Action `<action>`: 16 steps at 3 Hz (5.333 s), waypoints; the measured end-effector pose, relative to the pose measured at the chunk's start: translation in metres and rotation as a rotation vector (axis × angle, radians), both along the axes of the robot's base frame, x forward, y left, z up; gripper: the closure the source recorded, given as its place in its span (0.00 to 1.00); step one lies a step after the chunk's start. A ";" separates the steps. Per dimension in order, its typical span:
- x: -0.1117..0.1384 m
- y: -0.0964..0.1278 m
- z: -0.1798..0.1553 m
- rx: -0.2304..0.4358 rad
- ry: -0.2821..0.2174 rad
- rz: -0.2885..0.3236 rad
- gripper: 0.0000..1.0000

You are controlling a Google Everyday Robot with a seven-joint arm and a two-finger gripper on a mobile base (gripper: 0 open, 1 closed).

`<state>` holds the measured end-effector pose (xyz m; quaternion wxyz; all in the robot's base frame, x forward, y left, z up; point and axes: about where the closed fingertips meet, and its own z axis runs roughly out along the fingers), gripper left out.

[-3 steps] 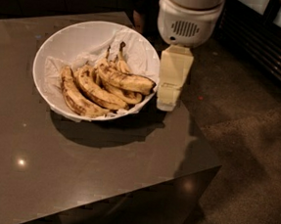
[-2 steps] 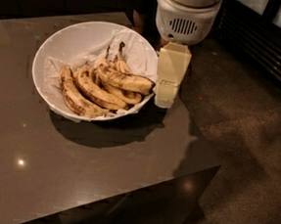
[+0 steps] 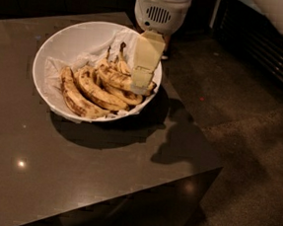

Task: Pick banana from white bowl

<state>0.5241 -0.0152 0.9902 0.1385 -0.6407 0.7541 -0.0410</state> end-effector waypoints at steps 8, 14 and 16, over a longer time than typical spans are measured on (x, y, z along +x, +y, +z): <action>0.035 0.065 -0.089 0.136 0.346 0.082 0.47; -0.042 0.029 -0.002 0.260 0.071 0.358 1.00; -0.076 0.003 0.003 0.243 0.092 0.377 1.00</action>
Offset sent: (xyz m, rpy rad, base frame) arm 0.0080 0.0246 -0.0403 0.0692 0.2639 0.0445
